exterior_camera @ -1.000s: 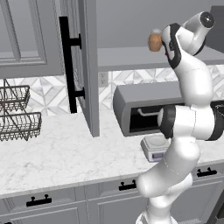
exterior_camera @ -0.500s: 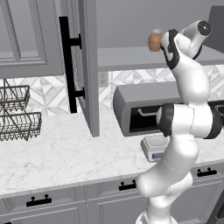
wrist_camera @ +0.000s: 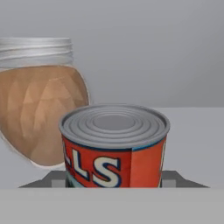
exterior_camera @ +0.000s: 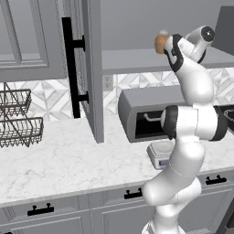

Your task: Pick the canned food and place it on the digital scale for weighing, and close the cabinet.

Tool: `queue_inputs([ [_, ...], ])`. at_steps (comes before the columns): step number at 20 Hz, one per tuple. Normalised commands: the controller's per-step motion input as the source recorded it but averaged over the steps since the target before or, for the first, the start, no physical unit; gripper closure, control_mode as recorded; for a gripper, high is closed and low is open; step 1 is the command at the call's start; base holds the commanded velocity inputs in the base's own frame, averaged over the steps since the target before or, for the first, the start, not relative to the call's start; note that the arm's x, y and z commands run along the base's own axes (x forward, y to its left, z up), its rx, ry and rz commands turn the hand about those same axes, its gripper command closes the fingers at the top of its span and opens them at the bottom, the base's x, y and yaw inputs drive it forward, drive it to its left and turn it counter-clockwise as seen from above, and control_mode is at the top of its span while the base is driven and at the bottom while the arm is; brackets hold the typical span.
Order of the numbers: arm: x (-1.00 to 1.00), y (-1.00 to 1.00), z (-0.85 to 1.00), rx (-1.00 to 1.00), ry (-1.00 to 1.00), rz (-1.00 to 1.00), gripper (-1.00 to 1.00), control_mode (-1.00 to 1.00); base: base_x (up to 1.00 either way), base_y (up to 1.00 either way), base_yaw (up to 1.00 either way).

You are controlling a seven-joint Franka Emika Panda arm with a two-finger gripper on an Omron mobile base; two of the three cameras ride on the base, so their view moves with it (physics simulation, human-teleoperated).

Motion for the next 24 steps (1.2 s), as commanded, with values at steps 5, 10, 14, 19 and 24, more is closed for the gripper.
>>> queue_inputs([
  [5,-0.29,0.0,0.0,0.0,-0.13,0.0,1.0,-1.0,0.0,0.0,0.0],
  [10,-0.98,0.0,0.01,0.01,-0.31,0.0,1.0,-1.0,0.0,0.0,0.0],
  [14,-1.0,0.0,0.03,0.04,-0.31,0.0,1.0,-1.0,0.0,0.0,0.0],
  [19,-1.0,0.04,0.09,0.03,-0.15,0.0,1.0,-1.0,0.0,0.0,0.0],
  [24,-1.0,0.09,0.27,0.0,0.01,0.05,1.0,-1.0,0.0,0.0,0.0],
])
